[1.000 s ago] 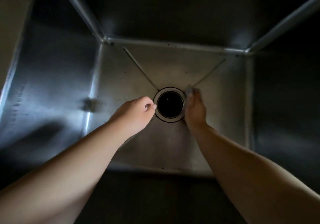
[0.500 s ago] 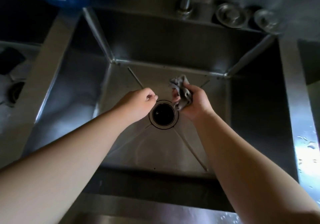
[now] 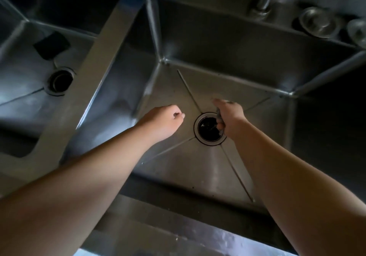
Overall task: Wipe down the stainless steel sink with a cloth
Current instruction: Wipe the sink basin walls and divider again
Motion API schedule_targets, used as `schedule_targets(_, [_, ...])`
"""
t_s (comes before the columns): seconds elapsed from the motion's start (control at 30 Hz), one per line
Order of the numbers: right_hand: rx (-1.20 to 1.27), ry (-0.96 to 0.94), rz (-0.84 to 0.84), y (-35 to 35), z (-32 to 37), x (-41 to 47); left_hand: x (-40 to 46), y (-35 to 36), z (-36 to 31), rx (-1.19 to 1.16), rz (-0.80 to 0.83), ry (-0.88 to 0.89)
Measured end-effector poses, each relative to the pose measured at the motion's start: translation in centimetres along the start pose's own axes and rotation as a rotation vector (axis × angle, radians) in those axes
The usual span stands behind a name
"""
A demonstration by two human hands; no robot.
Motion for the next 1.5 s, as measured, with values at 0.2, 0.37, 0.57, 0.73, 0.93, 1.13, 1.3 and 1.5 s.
schedule_targets(0.2, [-0.169,-0.039,-0.074,0.6,-0.2,0.5,-0.2,0.1,1.4,0.015,0.005,-0.013])
schedule_targets(0.37, [-0.121,-0.022,-0.123,0.1,-0.5,0.7,0.0,0.1,1.3,0.028,0.005,-0.010])
schedule_targets(0.57, [-0.395,-0.188,-0.109,-4.6,-1.1,2.3,0.4,0.6,0.0,0.019,0.047,-0.007])
schedule_targets(0.73, [-0.789,-0.222,-0.295,-12.3,-1.7,4.4,1.0,1.3,-0.4,-0.019,0.067,-0.037])
schedule_targets(0.93, [-1.385,-0.131,-0.154,-15.2,-6.3,5.4,1.8,2.5,-1.0,0.012,0.120,-0.021])
schedule_targets(1.13, [-1.356,-0.149,-0.180,-13.7,-9.5,6.8,2.5,3.7,-1.9,0.030,0.167,0.006])
schedule_targets(1.3, [-1.340,-0.463,-0.228,-13.3,-6.9,10.2,3.6,4.8,-1.9,0.071,0.169,0.004])
schedule_targets(1.5, [-1.213,-0.402,-0.445,-14.3,-8.9,8.1,4.0,5.9,-2.6,0.082,0.210,0.023])
Point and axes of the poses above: each hand's wrist, its own x-axis towards the middle knuckle, its own y-axis out of the palm, z = x × y, the point moved 3 cm from there along x, towards the middle knuckle, and after that the axes turned 3 degrees about x, right-handed, at the moved point
